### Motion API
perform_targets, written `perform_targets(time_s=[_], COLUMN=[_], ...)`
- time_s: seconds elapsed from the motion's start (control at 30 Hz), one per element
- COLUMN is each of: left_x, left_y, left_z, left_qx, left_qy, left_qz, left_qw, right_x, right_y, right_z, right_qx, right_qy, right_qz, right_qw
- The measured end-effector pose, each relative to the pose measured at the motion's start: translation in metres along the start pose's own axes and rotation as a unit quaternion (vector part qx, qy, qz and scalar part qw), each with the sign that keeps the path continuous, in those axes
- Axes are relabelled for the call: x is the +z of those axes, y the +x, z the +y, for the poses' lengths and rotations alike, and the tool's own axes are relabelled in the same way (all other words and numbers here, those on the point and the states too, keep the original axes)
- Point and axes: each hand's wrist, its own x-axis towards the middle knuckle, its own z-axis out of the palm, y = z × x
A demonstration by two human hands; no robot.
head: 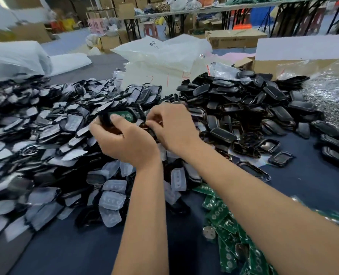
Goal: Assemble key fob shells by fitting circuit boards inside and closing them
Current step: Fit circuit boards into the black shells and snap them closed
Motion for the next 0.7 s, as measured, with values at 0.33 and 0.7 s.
perform_targets(time_s=[0.33,0.7], left_x=[-0.006,0.0], left_y=[0.02,-0.004], left_z=[-0.008,-0.002], left_qx=[0.034,0.034], left_qy=[0.051,0.029], left_qz=[0.024,-0.024], left_qw=[0.998,0.999], right_x=[0.035,-0.026], right_y=[0.024,-0.004], right_z=[-0.02,0.016], right_qx=[-0.033,0.099], right_qy=[-0.243,0.052], right_qz=[-0.08,0.048], right_qw=[0.966,0.993])
